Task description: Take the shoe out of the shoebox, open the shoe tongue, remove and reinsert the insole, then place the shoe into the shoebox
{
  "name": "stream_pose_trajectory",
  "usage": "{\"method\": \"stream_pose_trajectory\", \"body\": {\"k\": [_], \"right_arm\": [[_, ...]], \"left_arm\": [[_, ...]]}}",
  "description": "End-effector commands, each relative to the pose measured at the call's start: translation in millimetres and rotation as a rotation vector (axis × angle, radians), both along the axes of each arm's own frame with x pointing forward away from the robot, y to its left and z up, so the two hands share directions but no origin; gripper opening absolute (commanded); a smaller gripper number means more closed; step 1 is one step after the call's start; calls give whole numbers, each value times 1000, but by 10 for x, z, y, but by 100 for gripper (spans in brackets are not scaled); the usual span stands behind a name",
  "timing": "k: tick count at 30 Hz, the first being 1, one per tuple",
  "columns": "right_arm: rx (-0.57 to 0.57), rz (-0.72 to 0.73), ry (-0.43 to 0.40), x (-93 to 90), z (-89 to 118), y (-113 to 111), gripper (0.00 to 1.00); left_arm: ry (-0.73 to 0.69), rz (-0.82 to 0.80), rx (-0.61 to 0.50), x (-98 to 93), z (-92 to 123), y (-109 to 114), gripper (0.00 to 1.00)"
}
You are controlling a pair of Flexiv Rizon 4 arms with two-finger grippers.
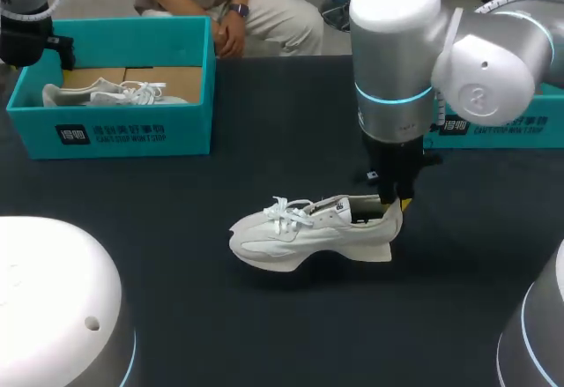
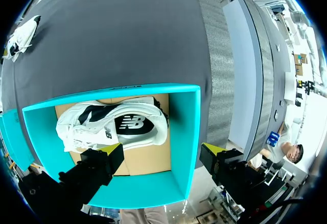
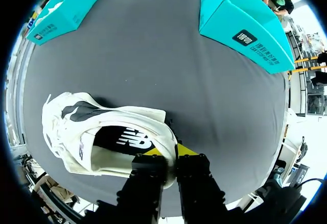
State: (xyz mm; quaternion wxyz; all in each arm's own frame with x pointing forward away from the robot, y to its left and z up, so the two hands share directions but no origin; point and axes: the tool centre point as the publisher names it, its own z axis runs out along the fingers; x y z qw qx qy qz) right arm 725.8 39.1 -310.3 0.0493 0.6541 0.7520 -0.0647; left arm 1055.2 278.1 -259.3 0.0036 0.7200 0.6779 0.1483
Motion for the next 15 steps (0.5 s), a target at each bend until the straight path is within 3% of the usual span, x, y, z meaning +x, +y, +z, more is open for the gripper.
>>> {"method": "stream_pose_trajectory", "body": {"k": [1, 15], "right_arm": [[-9, -9, 16, 61, -122, 86, 0], [-5, -60, 41, 72, -401, 90, 0]], "left_arm": [[-1, -1, 0, -4, 0, 3, 100], [-1, -1, 0, -4, 0, 3, 100]]}}
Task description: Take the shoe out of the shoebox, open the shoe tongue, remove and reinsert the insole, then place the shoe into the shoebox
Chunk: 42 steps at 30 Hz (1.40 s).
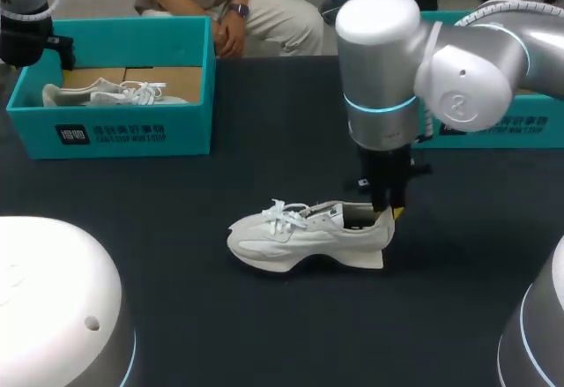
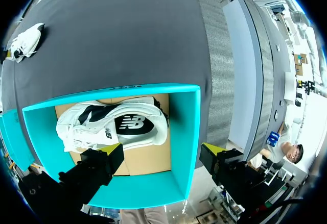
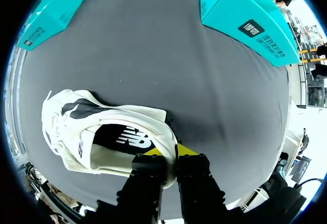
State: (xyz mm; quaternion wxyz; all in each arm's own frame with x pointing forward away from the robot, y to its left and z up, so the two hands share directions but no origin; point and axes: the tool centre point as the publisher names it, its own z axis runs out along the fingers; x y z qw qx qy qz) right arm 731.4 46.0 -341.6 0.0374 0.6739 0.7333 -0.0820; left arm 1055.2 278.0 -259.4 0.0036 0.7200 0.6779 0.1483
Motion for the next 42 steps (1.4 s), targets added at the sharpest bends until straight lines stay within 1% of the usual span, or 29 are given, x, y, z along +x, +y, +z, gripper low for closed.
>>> {"method": "stream_pose_trajectory", "body": {"k": [1, 12, 13, 14, 15, 16, 17, 19, 20, 21, 22, 25, 28, 30, 32, 33, 35, 38, 39, 40, 41, 42], "right_arm": [[8, -4, 4, 14, -96, 21, 0], [5, -27, 11, 9, -163, 3, 0], [7, -30, 12, 7, -165, -2, 8], [6, -31, 13, 6, -165, -4, 24], [5, -30, 15, 5, -160, -5, 30], [8, -32, 15, 3, -150, -9, 40], [9, -31, 12, 2, -138, -16, 45], [9, -28, 3, 3, -80, -26, 49], [12, -23, -3, 9, -56, -33, 68], [10, -17, -14, 14, -23, -41, 96], [1, -13, -22, 16, 24, -49, 100], [-2, 9, -33, 29, 136, -81, 100], [15, 47, -56, 53, 315, -110, 100], [58, 115, -72, 94, 450, -117, 100], [59, 203, -76, 135, 594, -114, 100], [79, 268, -87, 159, 670, -108, 100], [76, 381, -111, 187, 816, -95, 100], [164, 595, -176, 199, 1026, -95, 100], [177, 701, -179, 194, 1075, -80, 100], [196, 819, -209, 170, 1124, -59, 100], [208, 931, -203, 144, 1151, -38, 100], [212, 996, -187, 125, 1157, -25, 100]], "left_arm": [[-1, -1, 0, -4, 0, 3, 100], [-1, -1, 0, -4, 0, 3, 100], [-1, -1, 0, -4, 0, 3, 100], [-1, -1, 0, -4, 0, 3, 100], [-1, -1, 0, -4, 0, 3, 100], [-1, -1, 0, -4, 0, 3, 100], [-1, -1, 0, -4, 0, 3, 100], [-1, -1, 0, -4, 0, 3, 100], [-1, -1, 0, -4, 0, 3, 100], [-1, -1, 0, -4, 0, 3, 100], [-1, -1, 0, -4, 0, 3, 100], [-1, -1, 0, -4, 0, 3, 100], [-1, -1, 0, -4, 0, 3, 100], [-1, -1, 0, -4, 0, 3, 100], [-1, -1, 0, -4, 0, 3, 100], [-1, -1, 0, -4, 0, 3, 100], [-1, -1, 0, -4, 0, 3, 100], [-1, -1, 0, -4, 0, 3, 100], [-1, -1, 0, -4, 0, 3, 100], [-1, -1, 0, -4, 0, 3, 100], [-1, -1, 0, -4, 0, 3, 100], [-1, -1, 0, -4, 0, 3, 100]]}}
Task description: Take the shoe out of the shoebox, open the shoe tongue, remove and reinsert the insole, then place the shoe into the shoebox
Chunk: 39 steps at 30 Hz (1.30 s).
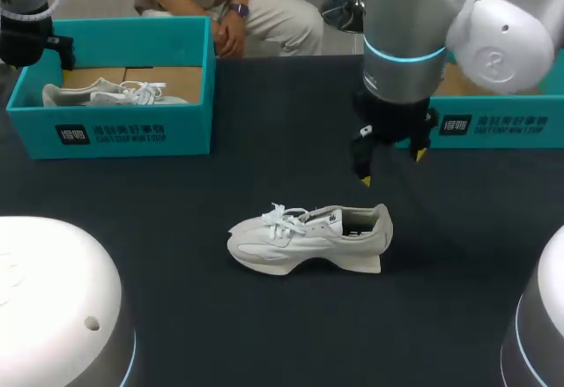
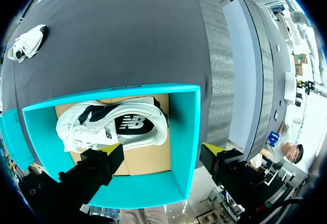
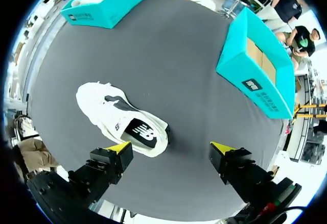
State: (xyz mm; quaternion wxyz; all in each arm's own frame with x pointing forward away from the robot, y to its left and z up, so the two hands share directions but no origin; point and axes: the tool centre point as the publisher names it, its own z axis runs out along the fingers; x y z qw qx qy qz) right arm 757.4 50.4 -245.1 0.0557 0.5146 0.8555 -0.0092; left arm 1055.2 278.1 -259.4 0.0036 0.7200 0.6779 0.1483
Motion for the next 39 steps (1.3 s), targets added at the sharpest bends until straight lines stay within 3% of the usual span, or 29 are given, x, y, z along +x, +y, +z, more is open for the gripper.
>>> {"method": "stream_pose_trajectory", "body": {"k": [1, 30, 34, 35, 39], "right_arm": [[115, 587, -100, -135, 193, -70, 100], [115, 587, -100, -135, 193, -70, 100], [51, 926, -74, -115, 172, -21, 100], [38, 1003, -99, -132, 172, -7, 100], [85, 1296, -138, -219, 94, 11, 100]], "left_arm": [[-1, -1, 0, -4, 0, 3, 100], [-1, -1, 0, -4, 0, 3, 100], [-1, -1, 0, -4, 0, 3, 100], [-1, -1, 0, -4, 0, 3, 100], [-1, -1, 0, -4, 0, 3, 100]]}}
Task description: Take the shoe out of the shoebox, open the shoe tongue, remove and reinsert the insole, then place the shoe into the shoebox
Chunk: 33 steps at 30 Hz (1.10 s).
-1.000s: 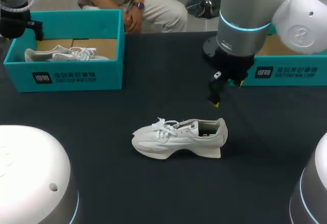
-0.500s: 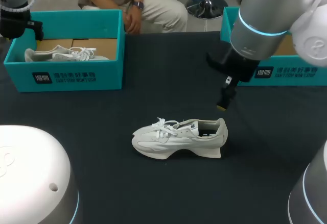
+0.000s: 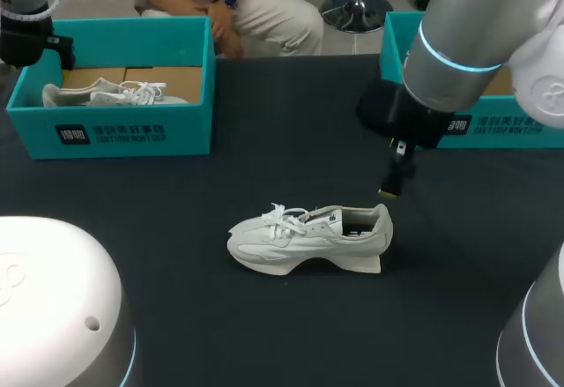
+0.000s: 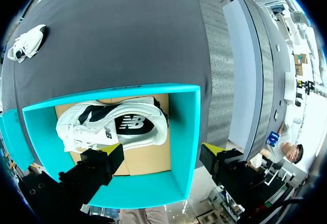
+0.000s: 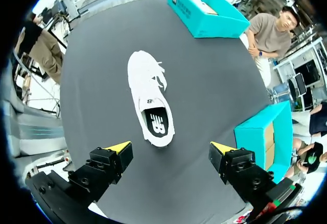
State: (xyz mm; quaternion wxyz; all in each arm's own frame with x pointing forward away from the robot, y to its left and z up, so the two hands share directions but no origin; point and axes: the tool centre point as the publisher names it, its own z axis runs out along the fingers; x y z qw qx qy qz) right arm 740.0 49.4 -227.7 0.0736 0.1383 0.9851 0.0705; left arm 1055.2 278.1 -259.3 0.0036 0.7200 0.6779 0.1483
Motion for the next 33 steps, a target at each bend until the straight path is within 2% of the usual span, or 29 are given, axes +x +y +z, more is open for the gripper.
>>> {"method": "stream_pose_trajectory", "body": {"k": [1, 3, 4, 5, 33], "right_arm": [[14, 556, -85, -75, -97, 14, 100], [73, 733, -50, -151, -143, -6, 100], [46, 814, -37, -213, -168, -25, 100], [31, 788, -17, -242, -185, -71, 100], [31, 788, -17, -242, -185, -71, 100]], "left_arm": [[-1, -1, 0, -4, 0, 3, 100], [-1, -1, 0, -4, 0, 3, 100], [-1, -1, 0, -4, 0, 3, 100], [-1, -1, 0, -4, 0, 3, 100], [-1, -1, 0, -4, 0, 3, 100]]}}
